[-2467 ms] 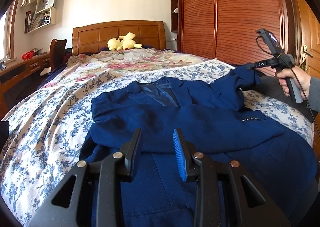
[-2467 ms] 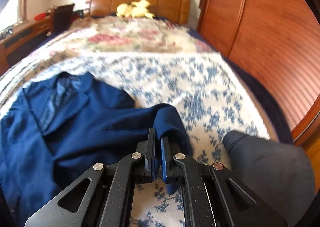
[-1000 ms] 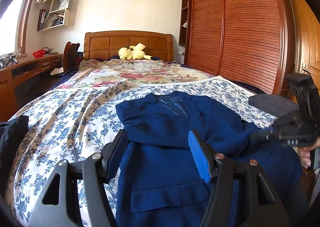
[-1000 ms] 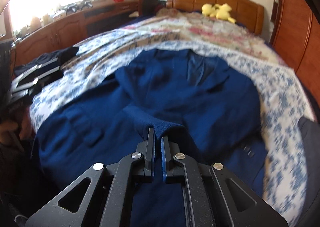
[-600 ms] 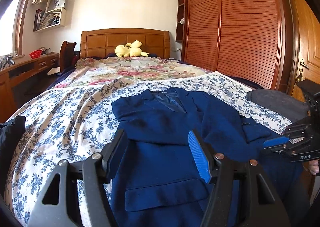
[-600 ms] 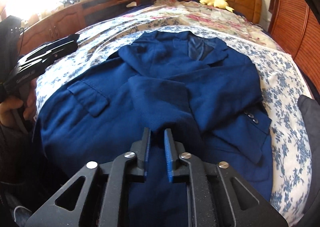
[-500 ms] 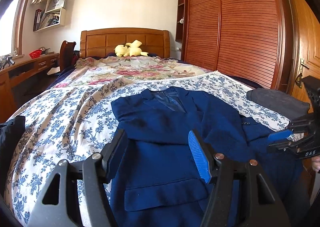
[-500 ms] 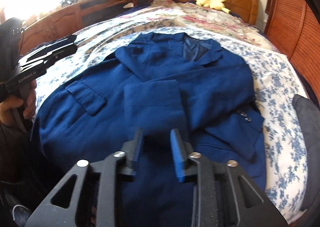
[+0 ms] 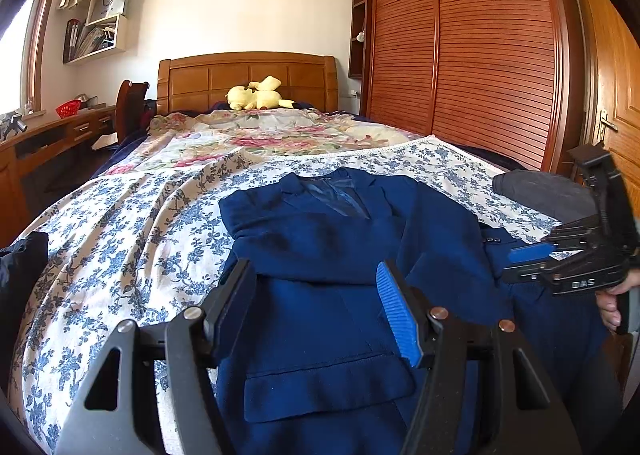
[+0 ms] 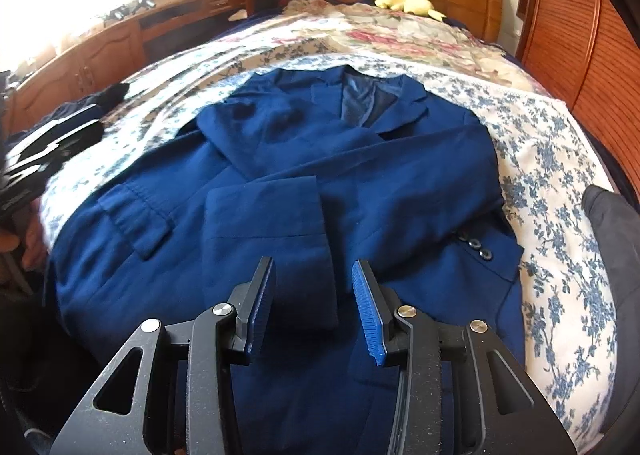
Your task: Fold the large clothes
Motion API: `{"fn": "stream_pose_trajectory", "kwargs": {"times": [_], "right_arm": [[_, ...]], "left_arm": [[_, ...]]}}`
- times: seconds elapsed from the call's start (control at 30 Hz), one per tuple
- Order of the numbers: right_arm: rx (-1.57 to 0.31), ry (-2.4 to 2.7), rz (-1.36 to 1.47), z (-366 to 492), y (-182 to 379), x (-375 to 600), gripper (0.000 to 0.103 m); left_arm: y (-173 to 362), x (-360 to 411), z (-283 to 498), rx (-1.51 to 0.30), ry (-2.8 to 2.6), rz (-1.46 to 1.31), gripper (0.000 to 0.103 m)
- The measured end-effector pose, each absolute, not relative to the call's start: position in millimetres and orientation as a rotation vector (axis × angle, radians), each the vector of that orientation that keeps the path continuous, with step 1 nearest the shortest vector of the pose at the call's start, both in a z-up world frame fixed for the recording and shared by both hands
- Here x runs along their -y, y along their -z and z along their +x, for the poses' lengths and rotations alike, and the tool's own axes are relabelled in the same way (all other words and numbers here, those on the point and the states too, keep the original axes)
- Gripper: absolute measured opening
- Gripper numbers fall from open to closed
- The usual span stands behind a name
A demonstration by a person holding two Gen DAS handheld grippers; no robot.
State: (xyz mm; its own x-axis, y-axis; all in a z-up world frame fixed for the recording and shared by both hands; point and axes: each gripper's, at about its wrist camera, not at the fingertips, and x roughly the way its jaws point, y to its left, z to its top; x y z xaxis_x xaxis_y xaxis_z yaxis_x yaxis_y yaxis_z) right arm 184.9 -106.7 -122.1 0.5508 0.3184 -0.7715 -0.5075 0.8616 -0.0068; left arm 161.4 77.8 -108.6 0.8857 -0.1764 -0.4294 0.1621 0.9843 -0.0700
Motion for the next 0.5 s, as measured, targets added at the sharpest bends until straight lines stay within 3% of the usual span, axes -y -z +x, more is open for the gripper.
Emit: {"fn": "stream_pose_trajectory", "kwargs": {"times": [0.43,0.47,0.5], "right_arm": [[-0.928,-0.515,-0.182,229.1,154.9,91.2,0.040],[-0.943,-0.513,-0.185,231.6,159.0,90.2,0.042],[-0.957,-0.511,-0.184,233.7,162.3,90.1,0.050]], "left_arm": [[109.0,-78.7,162.2,-0.451,0.175,-0.033,0.062],[109.0,-78.8,162.2,-0.451,0.175,-0.034,0.062],[109.0,-78.5,162.1,-0.451,0.175,-0.033,0.062]]}}
